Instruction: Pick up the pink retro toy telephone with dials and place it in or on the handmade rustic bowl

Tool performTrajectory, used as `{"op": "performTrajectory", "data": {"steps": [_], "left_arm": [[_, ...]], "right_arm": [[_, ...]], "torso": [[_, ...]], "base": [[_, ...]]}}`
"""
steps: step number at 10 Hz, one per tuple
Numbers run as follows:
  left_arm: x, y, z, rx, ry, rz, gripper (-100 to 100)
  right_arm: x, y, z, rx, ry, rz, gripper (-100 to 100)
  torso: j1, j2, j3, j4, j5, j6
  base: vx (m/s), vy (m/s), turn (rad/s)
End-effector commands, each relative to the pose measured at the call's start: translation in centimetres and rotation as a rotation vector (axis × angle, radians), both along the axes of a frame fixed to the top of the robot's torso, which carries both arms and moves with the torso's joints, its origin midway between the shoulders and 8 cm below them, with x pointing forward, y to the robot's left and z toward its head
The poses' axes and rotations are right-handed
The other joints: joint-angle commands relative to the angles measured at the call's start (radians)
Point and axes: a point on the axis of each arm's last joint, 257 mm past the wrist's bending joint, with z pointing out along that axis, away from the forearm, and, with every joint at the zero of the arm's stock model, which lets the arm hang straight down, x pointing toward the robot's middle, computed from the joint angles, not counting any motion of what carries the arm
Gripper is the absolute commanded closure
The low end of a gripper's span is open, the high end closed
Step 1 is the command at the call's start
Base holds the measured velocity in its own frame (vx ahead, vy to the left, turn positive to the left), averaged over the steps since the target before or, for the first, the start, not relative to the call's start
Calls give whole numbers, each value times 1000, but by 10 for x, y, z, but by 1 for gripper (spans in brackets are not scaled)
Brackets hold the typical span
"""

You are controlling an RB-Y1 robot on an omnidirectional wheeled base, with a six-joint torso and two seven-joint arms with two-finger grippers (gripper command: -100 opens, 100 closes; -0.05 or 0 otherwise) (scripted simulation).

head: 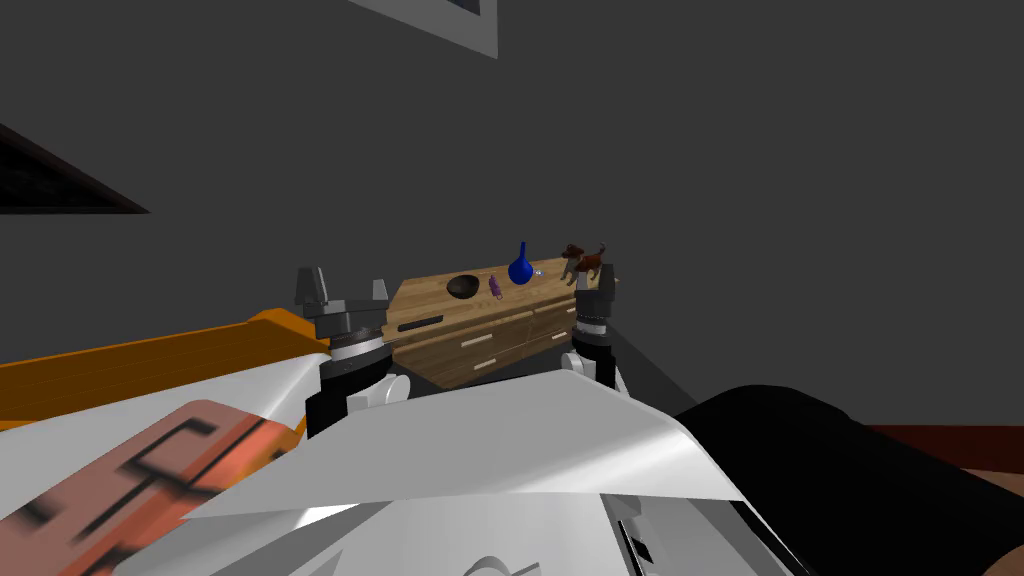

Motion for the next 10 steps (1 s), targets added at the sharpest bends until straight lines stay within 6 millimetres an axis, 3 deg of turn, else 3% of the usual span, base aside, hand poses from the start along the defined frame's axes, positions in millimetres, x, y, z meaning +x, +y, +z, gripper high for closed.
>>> {"op": "performTrajectory", "data": {"steps": [1,10], "left_arm": [[0,0,0,0,0,0,0],[0,0,0,0,0,0,0]], "right_arm": [[7,4,0,-16,12,41,-100],[55,7,2,40,84,228,-100]], "torso": [[0,0,0,0,0,0],[-1,0,0,0,0,0]], "base": [[-2,0,76],[-4,-6,83]]}}
